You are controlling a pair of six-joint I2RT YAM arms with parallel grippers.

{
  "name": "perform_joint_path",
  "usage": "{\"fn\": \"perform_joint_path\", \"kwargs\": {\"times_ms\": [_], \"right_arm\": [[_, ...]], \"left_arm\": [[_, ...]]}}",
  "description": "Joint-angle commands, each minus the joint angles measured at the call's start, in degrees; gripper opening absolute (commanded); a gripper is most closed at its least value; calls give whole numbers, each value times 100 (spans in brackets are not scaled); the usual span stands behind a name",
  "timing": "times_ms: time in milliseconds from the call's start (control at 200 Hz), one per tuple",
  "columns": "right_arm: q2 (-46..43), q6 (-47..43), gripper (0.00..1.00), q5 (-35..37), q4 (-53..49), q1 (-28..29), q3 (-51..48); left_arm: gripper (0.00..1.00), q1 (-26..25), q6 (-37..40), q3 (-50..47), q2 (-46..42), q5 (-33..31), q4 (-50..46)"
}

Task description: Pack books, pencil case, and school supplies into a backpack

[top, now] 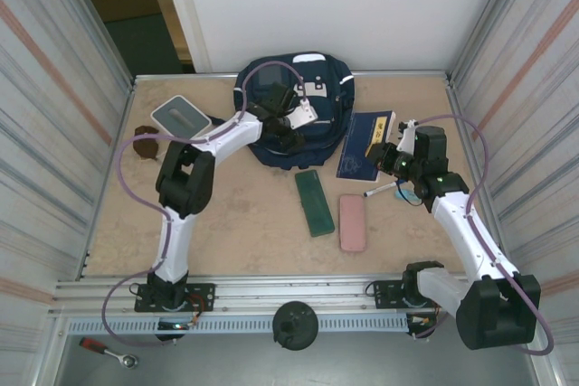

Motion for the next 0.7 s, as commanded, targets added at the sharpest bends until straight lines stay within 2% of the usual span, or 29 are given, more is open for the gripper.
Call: {"fn": "perform_joint_path", "kwargs": {"times_ms": [0,100,225,371,501,696], "right_arm": [[-167,58,0,59,126,-9,122],[-189,139,0,110,177,17,28],[-172,193,0,139,166,43,13],[-139,113,0,198,7,44,112],[29,0,0,212,-200,44,288],[351,272,0,-283,-22,53,349]], "left_arm": [[75,85,287,294,190,236,-420],[75,121,323,466,353,291,-440],[68,181,238,772,595,318,-470],[48,218,62,803,630,381,-341],[32,245,-245,435,395,553,23],[7,285,-567,239,-97,603,411]]}}
